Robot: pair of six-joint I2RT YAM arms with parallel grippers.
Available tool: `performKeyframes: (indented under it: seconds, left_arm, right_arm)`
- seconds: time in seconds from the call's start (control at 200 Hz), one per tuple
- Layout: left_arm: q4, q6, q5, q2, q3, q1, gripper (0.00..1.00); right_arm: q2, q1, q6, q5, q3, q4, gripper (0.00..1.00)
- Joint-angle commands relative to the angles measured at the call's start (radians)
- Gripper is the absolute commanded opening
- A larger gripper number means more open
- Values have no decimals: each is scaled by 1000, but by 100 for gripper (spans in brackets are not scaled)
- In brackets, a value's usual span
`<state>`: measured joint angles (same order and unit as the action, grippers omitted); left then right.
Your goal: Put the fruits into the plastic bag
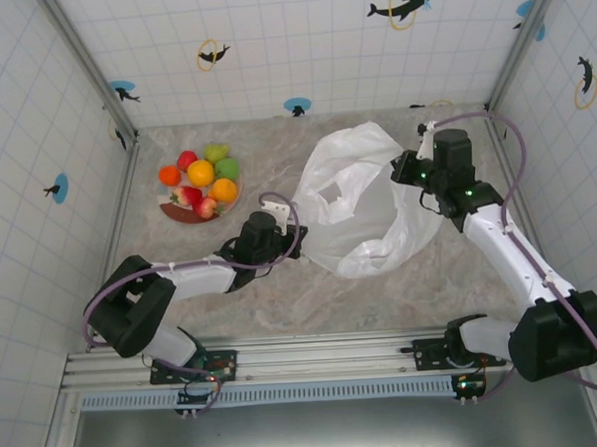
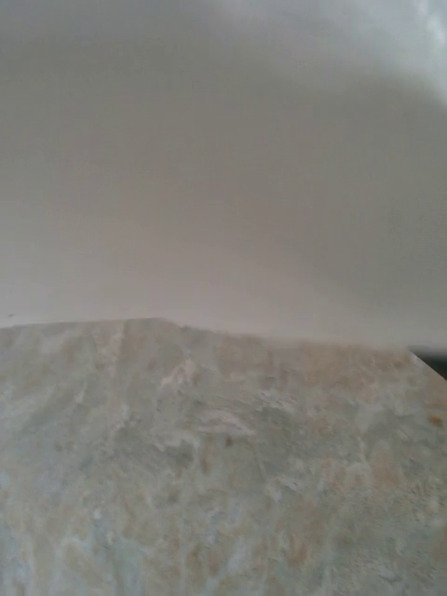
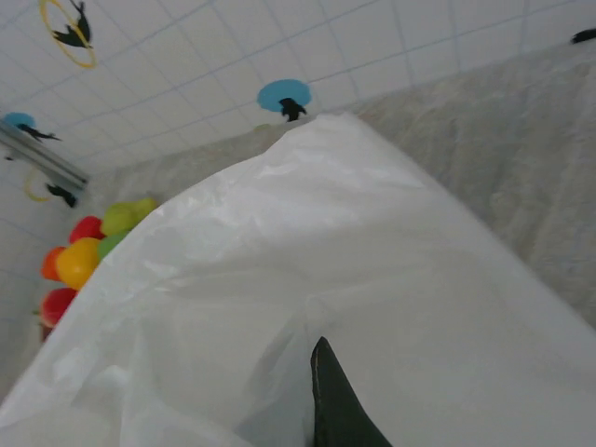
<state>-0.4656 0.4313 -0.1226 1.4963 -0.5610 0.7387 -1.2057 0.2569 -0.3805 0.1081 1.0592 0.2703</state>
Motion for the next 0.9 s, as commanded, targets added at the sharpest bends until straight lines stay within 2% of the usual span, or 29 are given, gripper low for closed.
performKeyframes:
  seconds: [0.0, 0.1, 0.115, 0.165, 0.27, 0.355, 0.566, 0.896]
  left_arm:
    - [91, 12, 28, -18, 21, -4, 0]
    - [80, 15, 4, -9, 26, -3, 0]
    - [77, 17, -4, -8, 26, -2, 3]
    - [62, 19, -26, -9, 25, -2, 17]
    - [70, -4, -21, -25, 16, 13, 54]
    - [120, -61, 78, -50, 5, 51, 71]
    - [188, -217, 442, -122, 2, 195, 88]
    - [94, -488, 810, -148, 24, 457, 92]
  right_arm:
    - [23, 4, 138, -162, 58, 142, 0]
    - [17, 14, 106, -99, 18, 99, 0]
    - [14, 18, 97, -85, 8, 90, 0]
    - [1, 29, 73, -43, -21, 57, 0]
    - [-44, 52, 48, 3, -51, 32, 0]
    - [-74, 72, 42, 7, -52, 36, 0]
    - [-118, 105, 22, 15, -32, 42, 0]
    - [-157, 132, -6, 52, -36, 18, 0]
